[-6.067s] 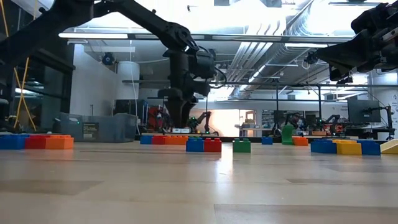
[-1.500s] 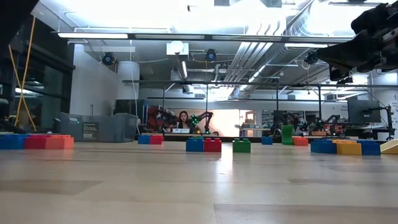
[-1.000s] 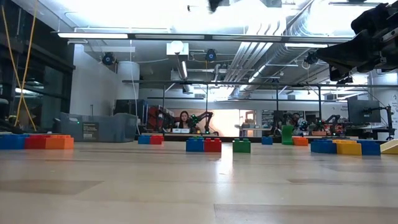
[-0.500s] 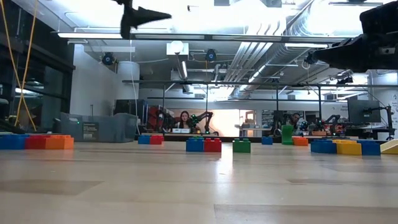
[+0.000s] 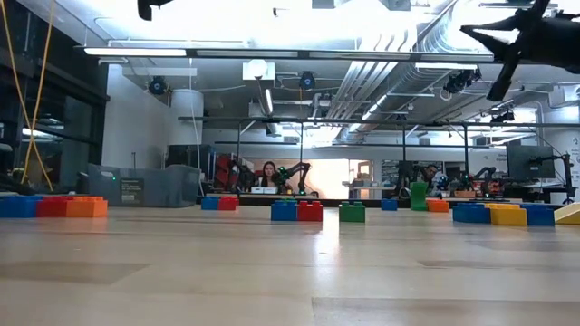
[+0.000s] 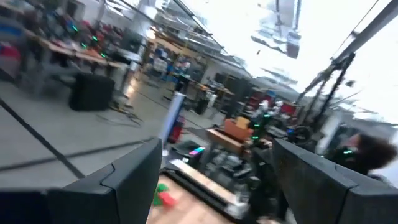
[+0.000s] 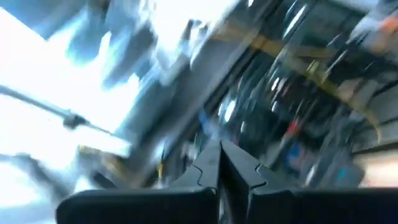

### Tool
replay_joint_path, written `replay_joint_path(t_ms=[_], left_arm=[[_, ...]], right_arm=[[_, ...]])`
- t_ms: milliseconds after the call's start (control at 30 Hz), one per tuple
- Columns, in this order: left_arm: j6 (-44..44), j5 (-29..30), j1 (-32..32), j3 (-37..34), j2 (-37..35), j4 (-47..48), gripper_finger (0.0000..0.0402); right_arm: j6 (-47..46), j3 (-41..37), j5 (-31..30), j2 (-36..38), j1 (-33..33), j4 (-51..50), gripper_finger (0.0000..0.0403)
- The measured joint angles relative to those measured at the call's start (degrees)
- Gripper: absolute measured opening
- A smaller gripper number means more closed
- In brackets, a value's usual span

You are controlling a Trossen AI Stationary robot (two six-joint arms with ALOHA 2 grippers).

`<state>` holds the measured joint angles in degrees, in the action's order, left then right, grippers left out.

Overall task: Sort blocks by size
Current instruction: Adjust the blue game piece and the other game piece to the center

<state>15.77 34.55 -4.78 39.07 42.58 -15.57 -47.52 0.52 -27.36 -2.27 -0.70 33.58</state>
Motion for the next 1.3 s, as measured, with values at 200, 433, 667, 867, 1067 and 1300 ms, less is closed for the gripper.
replay_joint_path(t_ms=[200,433,667,867,1067,1300], left_arm=[[-1.3,-8.2,6.3,0.0,-8.1,11.7,0.0289],[-0.9,-13.3,11.6,0.0,-13.4,22.2,0.0289],[3.1,-14.2,12.7,0.0,-14.8,27.8,0.0289],[4.9,-14.1,12.7,0.0,-14.1,28.1,0.0289],[8.2,-14.1,12.7,0.0,-13.8,28.2,0.0289],[9.7,-14.1,12.6,0.0,-13.5,28.3,0.0289]], right_arm=[[7.3,11.8,1.5,-19.2,0.0,9.9,0.0002],[16.8,42.0,2.0,-45.1,1.7,-26.9,0.0003],[0.0,66.1,11.6,-61.5,5.1,-99.2,0.004],[-12.9,59.5,18.5,-66.2,2.0,-110.8,0.0122],[-24.5,46.1,20.6,-66.2,1.9,-102.2,0.0185],[-32.9,35.8,24.0,-66.2,2.6,-88.8,0.0189]])
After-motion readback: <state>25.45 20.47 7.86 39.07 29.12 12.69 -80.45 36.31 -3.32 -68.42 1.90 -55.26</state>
